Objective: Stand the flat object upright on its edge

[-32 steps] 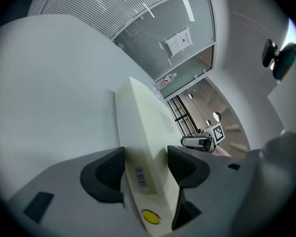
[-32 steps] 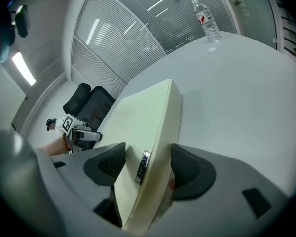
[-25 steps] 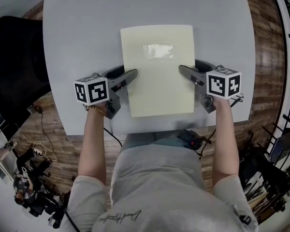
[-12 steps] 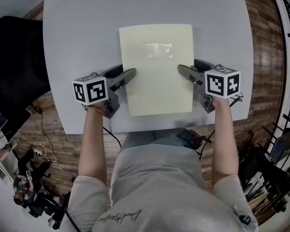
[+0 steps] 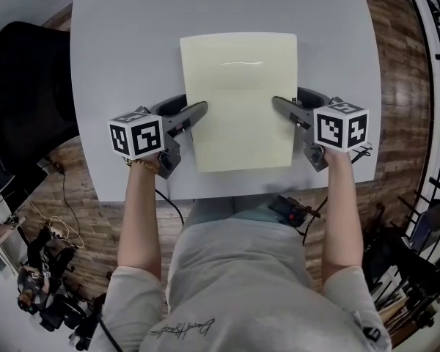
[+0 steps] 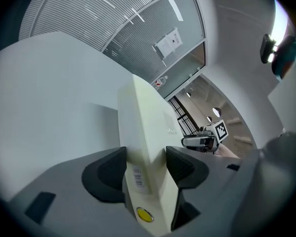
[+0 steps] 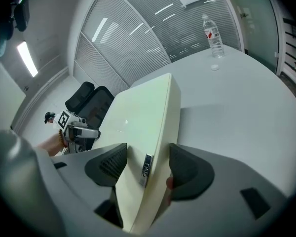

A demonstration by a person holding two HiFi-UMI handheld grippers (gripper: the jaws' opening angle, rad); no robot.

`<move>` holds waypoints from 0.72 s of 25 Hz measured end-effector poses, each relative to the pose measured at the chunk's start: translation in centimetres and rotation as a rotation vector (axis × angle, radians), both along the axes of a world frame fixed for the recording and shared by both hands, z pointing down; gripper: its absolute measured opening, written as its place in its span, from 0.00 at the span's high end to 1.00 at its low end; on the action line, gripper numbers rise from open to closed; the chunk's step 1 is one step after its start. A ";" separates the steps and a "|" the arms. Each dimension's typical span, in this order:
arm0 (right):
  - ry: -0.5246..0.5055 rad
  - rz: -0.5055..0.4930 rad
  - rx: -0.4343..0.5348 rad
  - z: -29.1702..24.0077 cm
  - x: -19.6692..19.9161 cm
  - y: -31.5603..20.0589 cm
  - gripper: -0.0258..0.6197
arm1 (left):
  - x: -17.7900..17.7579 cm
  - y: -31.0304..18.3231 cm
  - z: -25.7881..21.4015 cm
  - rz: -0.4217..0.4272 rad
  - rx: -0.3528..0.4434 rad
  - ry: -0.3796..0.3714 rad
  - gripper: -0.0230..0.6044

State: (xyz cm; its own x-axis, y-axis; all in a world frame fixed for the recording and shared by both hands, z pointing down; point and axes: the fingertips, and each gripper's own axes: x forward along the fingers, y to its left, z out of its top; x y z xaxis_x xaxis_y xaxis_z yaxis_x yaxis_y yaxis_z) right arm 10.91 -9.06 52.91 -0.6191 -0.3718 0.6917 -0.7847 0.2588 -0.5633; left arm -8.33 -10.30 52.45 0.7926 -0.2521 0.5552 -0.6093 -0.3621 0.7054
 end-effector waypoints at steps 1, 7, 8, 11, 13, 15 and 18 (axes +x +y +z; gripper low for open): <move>0.002 0.000 0.005 -0.2 0.0 0.0 0.52 | 0.0 0.0 -0.2 0.001 0.006 0.000 0.54; 0.010 -0.005 0.037 -1.2 0.0 -0.3 0.53 | 0.0 -0.3 -1.3 -0.004 0.037 0.002 0.54; 0.008 -0.005 0.042 -1.4 0.0 -0.4 0.53 | 0.0 -0.3 -1.4 -0.008 0.040 0.004 0.54; 0.010 -0.005 0.058 -1.8 0.0 -0.5 0.53 | 0.0 -0.3 -1.7 -0.014 0.050 0.008 0.54; 0.014 -0.005 0.068 -2.0 0.1 -0.5 0.53 | 0.1 -0.3 -2.0 -0.016 0.058 0.008 0.55; 0.014 -0.004 0.077 -2.5 0.3 -0.5 0.53 | 0.2 -0.3 -2.5 -0.019 0.066 0.011 0.55; 0.013 -0.005 0.094 -3.2 0.5 -0.6 0.53 | 0.4 -0.5 -3.2 -0.022 0.082 0.013 0.55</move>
